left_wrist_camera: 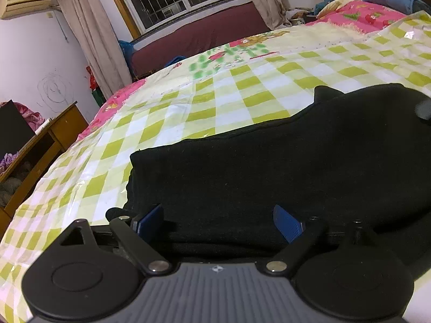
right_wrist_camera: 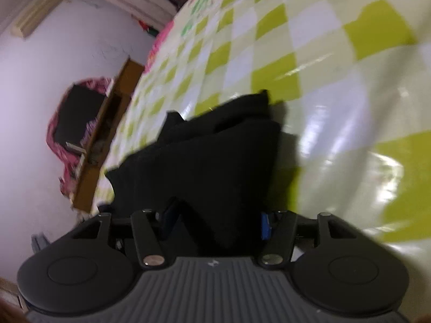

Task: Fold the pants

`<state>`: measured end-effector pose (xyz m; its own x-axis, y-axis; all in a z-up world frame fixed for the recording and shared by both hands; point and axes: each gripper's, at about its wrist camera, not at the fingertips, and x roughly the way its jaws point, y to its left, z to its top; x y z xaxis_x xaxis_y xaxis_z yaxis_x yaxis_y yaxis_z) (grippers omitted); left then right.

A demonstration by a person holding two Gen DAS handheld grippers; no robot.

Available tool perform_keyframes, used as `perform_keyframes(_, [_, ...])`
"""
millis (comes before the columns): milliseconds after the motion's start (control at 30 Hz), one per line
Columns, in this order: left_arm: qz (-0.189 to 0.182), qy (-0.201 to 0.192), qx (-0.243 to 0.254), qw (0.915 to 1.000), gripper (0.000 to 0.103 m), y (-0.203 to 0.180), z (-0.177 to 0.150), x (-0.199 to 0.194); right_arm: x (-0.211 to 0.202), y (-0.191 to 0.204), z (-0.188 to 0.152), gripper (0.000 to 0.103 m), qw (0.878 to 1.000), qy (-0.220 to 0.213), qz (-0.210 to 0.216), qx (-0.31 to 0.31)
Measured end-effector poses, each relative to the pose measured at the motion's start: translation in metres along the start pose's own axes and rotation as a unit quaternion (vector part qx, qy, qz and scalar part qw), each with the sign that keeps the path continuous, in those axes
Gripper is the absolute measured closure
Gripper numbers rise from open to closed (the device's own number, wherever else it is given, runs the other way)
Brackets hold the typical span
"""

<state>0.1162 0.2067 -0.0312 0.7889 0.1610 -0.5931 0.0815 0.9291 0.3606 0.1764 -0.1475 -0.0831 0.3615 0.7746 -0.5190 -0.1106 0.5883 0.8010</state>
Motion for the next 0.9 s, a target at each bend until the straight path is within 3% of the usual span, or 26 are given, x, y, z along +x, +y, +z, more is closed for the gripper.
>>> perform_keyframes(67, [0.008,0.006,0.003,0.9999,0.0,-0.001,0.002,0.0,0.01,0.012,0.006,0.082,1.0,-0.016,0.019,0.01])
perform_keyframes(167, [0.005,0.013,0.016,0.9998,0.003,-0.001,0.005,-0.006,-0.012,0.027,0.009,0.09,0.998,-0.032,0.049,0.013])
perform_keyframes(300, [-0.04,0.003,0.028,0.9988,0.005,-0.02,0.006,-0.031,-0.064,0.03,-0.01,0.09,0.999,-0.031,0.016,0.01])
perform_keyframes(400, [-0.064,-0.015,0.062,0.9959,0.005,-0.051,0.002,-0.044,-0.085,0.015,-0.024,0.088,0.998,-0.016,-0.067,0.0])
perform_keyframes(433, [-0.067,-0.017,0.073,0.9949,0.005,-0.059,0.002,-0.046,-0.083,0.004,-0.024,0.081,0.994,0.001,-0.105,0.005])
perform_keyframes(500, [-0.057,-0.021,0.098,0.9933,0.005,-0.071,0.006,-0.047,-0.089,-0.005,-0.023,0.081,0.992,0.002,-0.123,0.016])
perform_keyframes(567, [-0.048,-0.024,0.115,0.9919,0.005,-0.072,0.01,-0.051,-0.103,0.011,-0.02,0.078,0.99,-0.021,-0.132,-0.048])
perform_keyframes(733, [-0.038,-0.022,0.146,0.9883,0.005,-0.074,0.014,-0.061,-0.115,0.041,-0.011,0.078,0.965,-0.015,-0.149,-0.217])
perform_keyframes(867, [-0.026,-0.015,0.172,0.9847,0.005,-0.083,0.016,-0.065,-0.106,0.053,-0.007,0.077,0.928,0.027,-0.18,-0.326])
perform_keyframes(900, [-0.025,-0.013,0.174,0.9843,0.005,-0.083,0.018,-0.065,-0.116,0.049,-0.009,0.077,0.924,0.022,-0.184,-0.335])
